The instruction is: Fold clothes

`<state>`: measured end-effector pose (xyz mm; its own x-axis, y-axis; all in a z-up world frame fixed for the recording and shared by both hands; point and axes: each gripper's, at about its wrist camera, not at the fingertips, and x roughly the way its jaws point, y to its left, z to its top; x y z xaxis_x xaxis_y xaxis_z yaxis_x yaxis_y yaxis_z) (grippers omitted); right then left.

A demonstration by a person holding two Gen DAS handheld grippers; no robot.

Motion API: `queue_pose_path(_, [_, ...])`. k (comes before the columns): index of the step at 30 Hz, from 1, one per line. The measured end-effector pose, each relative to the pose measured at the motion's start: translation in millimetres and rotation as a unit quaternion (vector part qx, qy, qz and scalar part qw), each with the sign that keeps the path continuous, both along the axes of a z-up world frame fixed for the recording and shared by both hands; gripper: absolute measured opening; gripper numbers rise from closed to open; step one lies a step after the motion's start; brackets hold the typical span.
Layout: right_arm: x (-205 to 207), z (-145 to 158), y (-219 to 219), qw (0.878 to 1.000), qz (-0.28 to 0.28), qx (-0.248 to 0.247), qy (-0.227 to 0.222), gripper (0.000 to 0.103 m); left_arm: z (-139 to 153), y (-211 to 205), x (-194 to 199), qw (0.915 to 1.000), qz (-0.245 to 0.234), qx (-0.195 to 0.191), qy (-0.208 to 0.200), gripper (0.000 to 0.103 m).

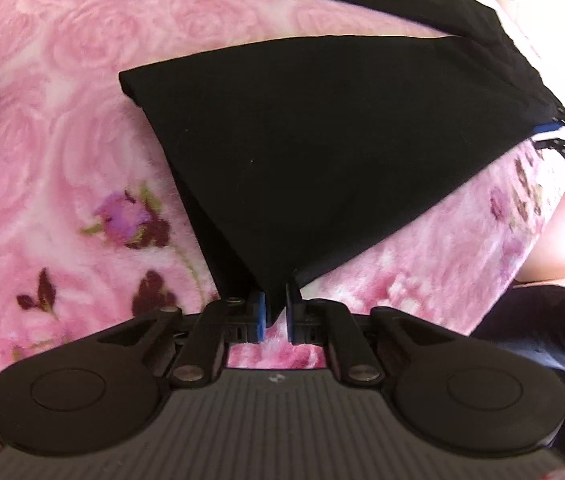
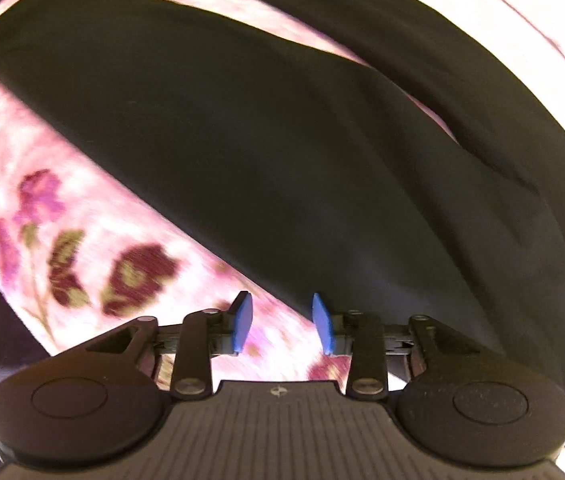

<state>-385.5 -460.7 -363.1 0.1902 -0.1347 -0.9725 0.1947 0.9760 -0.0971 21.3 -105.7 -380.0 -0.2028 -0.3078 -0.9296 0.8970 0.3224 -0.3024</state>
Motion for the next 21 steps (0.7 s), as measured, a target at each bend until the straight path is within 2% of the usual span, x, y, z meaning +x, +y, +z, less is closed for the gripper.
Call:
queue_pose_path(3, [-17.1, -0.3, -15.9, 0.998, -0.066, -0.001, -0.008, 0.041, -0.8, -4.0, 2.1, 0.9999, 0.008, 0.014, 0.0, 0.011])
queue_pose_path(8, [-41.2, 1.3, -42.2, 0.99, -0.132, -0.028, -0.042, 0.042, 14.7, -5.0, 1.9, 0.9986, 0.018, 0.045, -0.021, 0.021])
queue_pose_path(11, [-50.9, 1.1, -63.4, 0.983, -0.166, -0.035, -0.063, 0.042, 28.7, -7.6, -5.3, 0.9943, 0.002, 0.084, -0.065, 0.017])
queue_pose_path(14, [-61.5, -2.1, -87.1, 0.975, -0.203, -0.036, -0.083, 0.042, 45.8, -14.5, -14.0, 0.9901, -0.003, 0.101, -0.097, 0.017])
queue_pose_path(16, [-69.3, -10.8, -99.7, 0.971, -0.223, -0.022, -0.078, 0.042, 57.0, -25.5, -22.8, 0.9881, -0.006, 0.099, -0.118, 0.017])
queue_pose_path(19, [-91.6, -20.6, -109.4, 0.965, -0.253, 0.002, -0.066, 0.042, 69.8, -58.4, -48.8, 0.9862, -0.024, 0.073, -0.147, 0.018])
queue_pose_path(21, [-115.1, -17.9, -119.2, 0.953, -0.292, 0.011, -0.08, 0.042, 73.6, -88.5, -80.4, 0.9819, -0.065, 0.047, -0.172, 0.031])
